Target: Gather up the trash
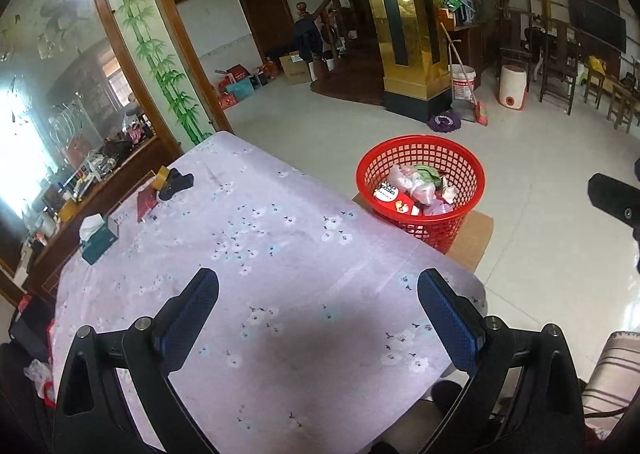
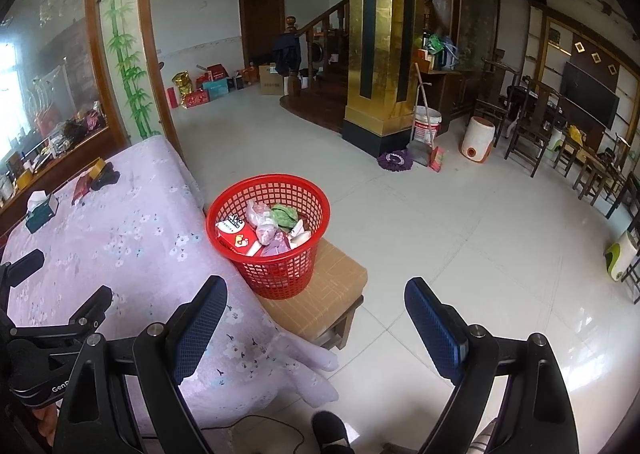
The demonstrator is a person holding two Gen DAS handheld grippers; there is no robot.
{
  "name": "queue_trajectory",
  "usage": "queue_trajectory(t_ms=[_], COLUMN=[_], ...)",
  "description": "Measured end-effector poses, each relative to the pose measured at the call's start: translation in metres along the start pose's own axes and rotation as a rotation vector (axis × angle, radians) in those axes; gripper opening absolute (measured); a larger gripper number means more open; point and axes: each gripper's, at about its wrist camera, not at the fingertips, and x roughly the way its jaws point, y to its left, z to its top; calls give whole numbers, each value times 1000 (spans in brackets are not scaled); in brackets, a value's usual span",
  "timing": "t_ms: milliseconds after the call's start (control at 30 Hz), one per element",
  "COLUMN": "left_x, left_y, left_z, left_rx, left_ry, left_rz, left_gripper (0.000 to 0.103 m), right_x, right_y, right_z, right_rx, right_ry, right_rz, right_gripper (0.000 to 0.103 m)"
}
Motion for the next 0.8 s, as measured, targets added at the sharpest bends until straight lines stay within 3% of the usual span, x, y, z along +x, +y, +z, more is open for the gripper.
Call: queue_trajectory(t_ms=[800], left_x=[7], left_y=[0], left_z=[4], left_rx=[0], left_ry=[-3], left_rz=[-11], left_gripper=[99], right_x=[4], right_y=[6], right_z=[3], right_rx=[-17], right_ry=[9], right_rz=[-25], right_gripper=[93])
